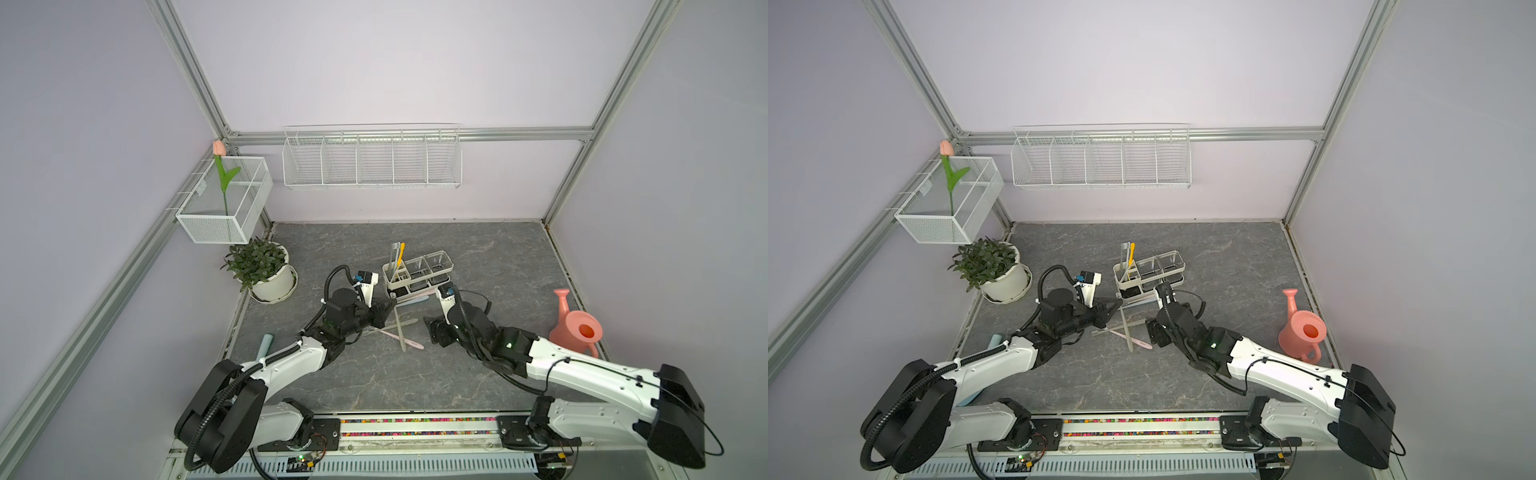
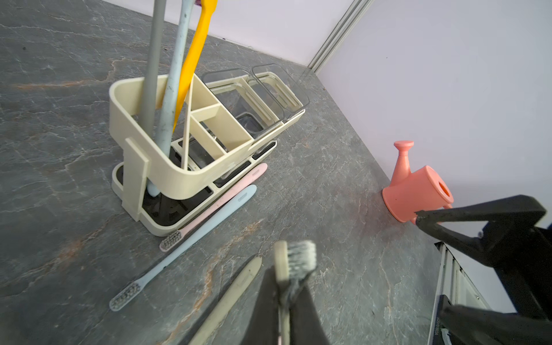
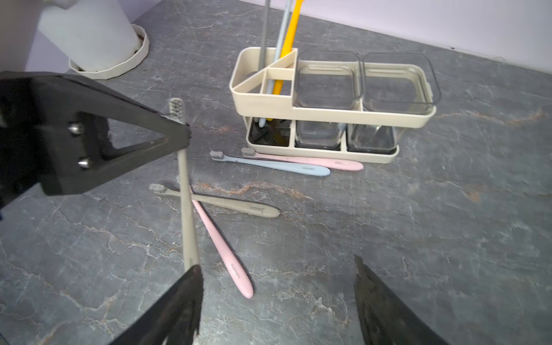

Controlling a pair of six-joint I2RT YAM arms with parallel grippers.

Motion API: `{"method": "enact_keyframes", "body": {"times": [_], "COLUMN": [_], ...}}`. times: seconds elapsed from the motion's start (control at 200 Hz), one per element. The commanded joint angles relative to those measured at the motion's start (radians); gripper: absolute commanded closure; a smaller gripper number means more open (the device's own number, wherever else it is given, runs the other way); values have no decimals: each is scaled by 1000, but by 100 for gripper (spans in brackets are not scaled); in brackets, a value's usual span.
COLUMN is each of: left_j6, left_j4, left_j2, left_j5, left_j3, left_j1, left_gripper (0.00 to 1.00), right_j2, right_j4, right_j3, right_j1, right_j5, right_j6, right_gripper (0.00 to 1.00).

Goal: Place the toothbrush into the toothbrush holder
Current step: Pick up the toothbrush from the center of the board.

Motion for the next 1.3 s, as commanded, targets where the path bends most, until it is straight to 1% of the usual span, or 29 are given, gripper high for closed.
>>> {"method": "enact_keyframes", "body": {"times": [0.0, 0.385, 0.56, 0.77, 1.045, 1.294], "left_j6": [11, 18, 16, 18, 21, 22], "left_j4": [0, -13, -16, -15, -18, -21], "left_j2": [-22, -59, -61, -66, -73, -87], "left_j5": [-12, -26, -27, -28, -30, -35], "left_j3": [-8, -16, -16, -17, -17, -22], "left_j1": [2, 1, 2, 1, 1, 2], "left_gripper": [100, 100, 100, 100, 100, 100], "right_j2": [-54, -158, -192, -187, -145, -143], "right_j4": [-13, -62, -77, -72, -45, -38], "right_j3": [-40, -100, -120, -155, -183, -191], "right_j1": [-13, -44, -65, -98, -145, -185], "right_j5": [63, 128, 150, 182, 169, 136], "right_j6": [22, 59, 46, 45, 46, 45], "right_gripper": [13, 0, 5, 5, 7, 8]}}
